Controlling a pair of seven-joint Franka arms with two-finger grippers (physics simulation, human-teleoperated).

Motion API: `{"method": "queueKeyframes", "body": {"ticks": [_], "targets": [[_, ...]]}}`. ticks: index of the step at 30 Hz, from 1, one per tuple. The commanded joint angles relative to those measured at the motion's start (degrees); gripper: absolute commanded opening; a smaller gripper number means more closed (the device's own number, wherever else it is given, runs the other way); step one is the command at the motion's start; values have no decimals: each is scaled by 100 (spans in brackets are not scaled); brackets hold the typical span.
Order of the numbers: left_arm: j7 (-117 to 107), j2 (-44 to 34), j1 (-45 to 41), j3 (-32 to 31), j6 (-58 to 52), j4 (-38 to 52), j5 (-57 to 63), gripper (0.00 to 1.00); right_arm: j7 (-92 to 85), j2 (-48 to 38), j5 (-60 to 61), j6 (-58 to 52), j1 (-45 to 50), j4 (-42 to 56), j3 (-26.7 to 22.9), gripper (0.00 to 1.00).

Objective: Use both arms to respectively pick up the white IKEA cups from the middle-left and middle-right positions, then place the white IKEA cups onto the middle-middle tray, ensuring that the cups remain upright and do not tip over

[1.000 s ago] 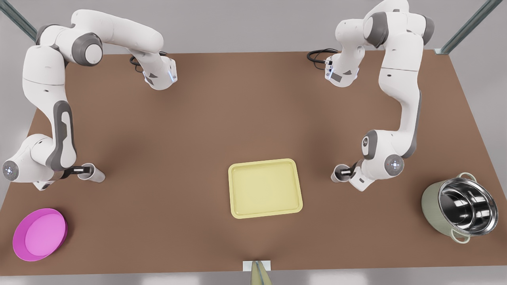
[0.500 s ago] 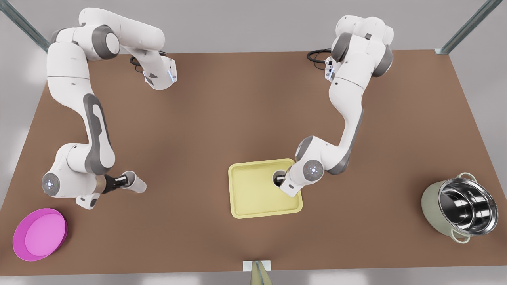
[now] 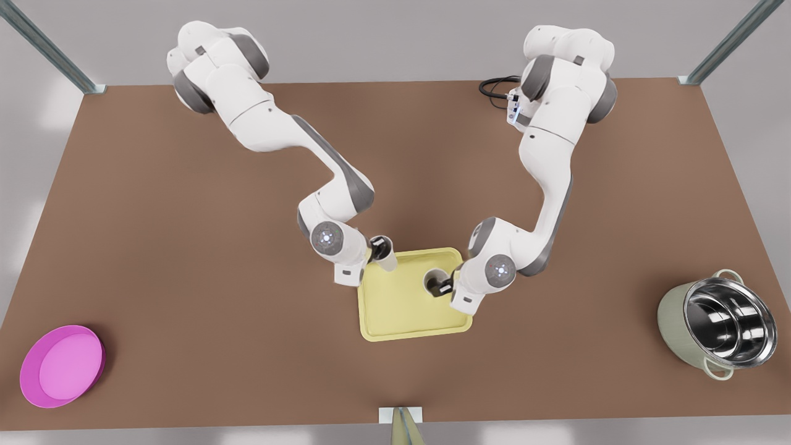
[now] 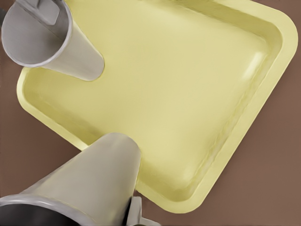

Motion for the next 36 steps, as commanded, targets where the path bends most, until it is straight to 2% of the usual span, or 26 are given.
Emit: {"method": "queueKeyframes", "body": {"ticks": [1,13,14,15,16,19,22,26,28,29,30,31,32,34,35,36], "targets": [[-1235,-65,155,-168,-100,-6,115,100,3786,170,-42,1022,161,49,-79,21],[-1235,-109,137,-168,-407,-15,185,100,3777,434,-24,1242,82,-22,-96,21],[-1226,-170,155,-168,-442,-32,177,100,3777,434,-24,1242,82,-22,-96,33],[-1226,-179,155,-168,-460,-33,177,100,3777,434,-24,1242,82,-22,-96,59],[-1226,-179,155,-168,-460,-33,177,100,3777,434,-24,1233,82,-22,-96,100],[-1226,-179,155,-168,-460,-41,177,100,3777,434,-42,1242,91,-13,-96,100],[-1235,-399,234,-159,-1039,64,177,100,3777,434,-51,1268,73,-22,-96,100],[-1026,-504,479,-124,-3403,1882,510,100,3786,373,-7,1260,91,-109,-79,100],[1634,-1206,892,-185,-4712,1901,1389,100,3786,171,2,1242,100,-215,-26,100],[3498,-1689,1209,-150,-5108,1875,1897,100,3751,-190,-7,725,100,-206,-17,100],[4907,-3130,1016,359,-4285,190,2277,100,3751,-480,-24,109,100,-153,18,100],[4979,-3291,1043,386,-4361,11,2111,100,3655,-656,-42,-312,56,-153,-8,100],[4970,-3168,1043,386,-4722,275,1918,100,3234,-665,-59,-1067,-321,-127,-17,100],[4979,-3168,1051,386,-4881,284,1759,100,1357,-586,-313,-2368,-1357,-118,-52,100],[4961,-3185,1051,377,-5152,293,1759,100,160,-603,-1418,-2651,-1736,-22,-175,100],[4952,-3176,1051,377,-5162,284,1724,100,-764,-629,-1904,-2984,-1930,267,-420,100]]}}
